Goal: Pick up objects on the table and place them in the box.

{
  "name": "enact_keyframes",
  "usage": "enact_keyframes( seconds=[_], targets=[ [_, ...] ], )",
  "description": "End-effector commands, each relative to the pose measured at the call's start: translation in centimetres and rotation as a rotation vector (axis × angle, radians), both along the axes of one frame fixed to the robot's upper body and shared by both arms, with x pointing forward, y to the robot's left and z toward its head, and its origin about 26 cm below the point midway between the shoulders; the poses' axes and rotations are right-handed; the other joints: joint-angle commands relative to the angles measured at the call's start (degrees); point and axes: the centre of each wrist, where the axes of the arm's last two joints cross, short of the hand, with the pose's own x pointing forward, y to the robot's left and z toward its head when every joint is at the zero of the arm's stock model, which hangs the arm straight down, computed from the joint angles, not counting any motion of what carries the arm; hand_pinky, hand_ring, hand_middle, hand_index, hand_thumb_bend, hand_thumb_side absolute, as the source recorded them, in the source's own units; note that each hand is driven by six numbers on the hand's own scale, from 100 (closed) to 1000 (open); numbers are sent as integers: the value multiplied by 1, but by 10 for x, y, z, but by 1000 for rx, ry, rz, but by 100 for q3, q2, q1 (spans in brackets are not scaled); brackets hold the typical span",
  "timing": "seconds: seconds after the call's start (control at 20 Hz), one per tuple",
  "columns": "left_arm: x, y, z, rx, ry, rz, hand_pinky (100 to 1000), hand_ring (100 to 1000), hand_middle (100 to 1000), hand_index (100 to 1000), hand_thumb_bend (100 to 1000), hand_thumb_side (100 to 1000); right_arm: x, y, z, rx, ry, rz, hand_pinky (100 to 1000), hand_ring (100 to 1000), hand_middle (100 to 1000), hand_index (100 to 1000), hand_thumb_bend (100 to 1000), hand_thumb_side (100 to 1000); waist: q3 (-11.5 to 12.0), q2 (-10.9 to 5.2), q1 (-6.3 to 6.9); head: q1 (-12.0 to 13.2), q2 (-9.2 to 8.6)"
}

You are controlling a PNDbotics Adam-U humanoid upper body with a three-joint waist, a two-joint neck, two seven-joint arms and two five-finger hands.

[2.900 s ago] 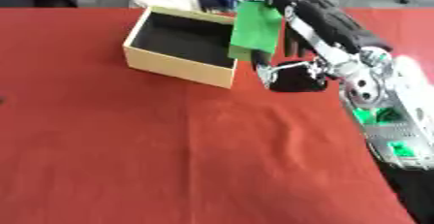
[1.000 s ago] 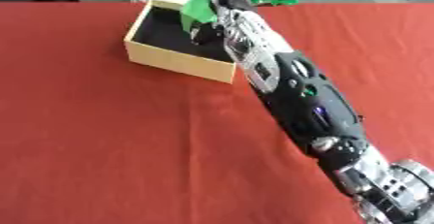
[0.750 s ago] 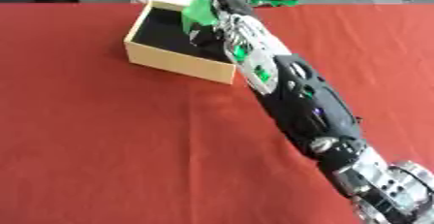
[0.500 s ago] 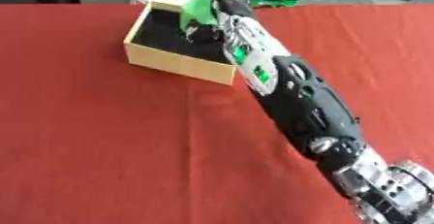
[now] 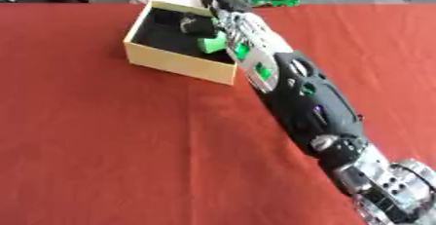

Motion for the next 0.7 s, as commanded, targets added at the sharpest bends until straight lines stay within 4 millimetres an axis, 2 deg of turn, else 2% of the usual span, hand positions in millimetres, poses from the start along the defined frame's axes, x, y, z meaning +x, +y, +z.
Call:
enact_keyframes(
  seconds=[0.05, 0.4, 0.55, 0.7],
  targets=[
    [-1, 0, 9, 21, -30, -6, 613, 597, 753, 893, 100, 523, -3, -5, 21, -13, -54, -9, 949, 1000, 1000, 1000, 100, 670, -5, -35, 81, 8, -26],
    [-2, 2, 8, 17, -28, 1, 613, 597, 752, 892, 100, 523, -13, -15, 37, -4, -121, -1, 921, 987, 1000, 1000, 100, 626, -20, -119, 95, 71, 21],
    [-3, 4, 7, 13, -24, 12, 612, 596, 751, 891, 100, 522, -23, -30, 50, -13, -197, 5, 872, 957, 1000, 1000, 100, 555, -67, -170, 98, 145, 56],
    [-4, 7, 7, 5, -19, 29, 611, 594, 750, 888, 100, 523, -32, -48, 59, -26, -274, 14, 816, 911, 939, 1000, 100, 489, -136, -218, 100, 244, 110]
  ],
)
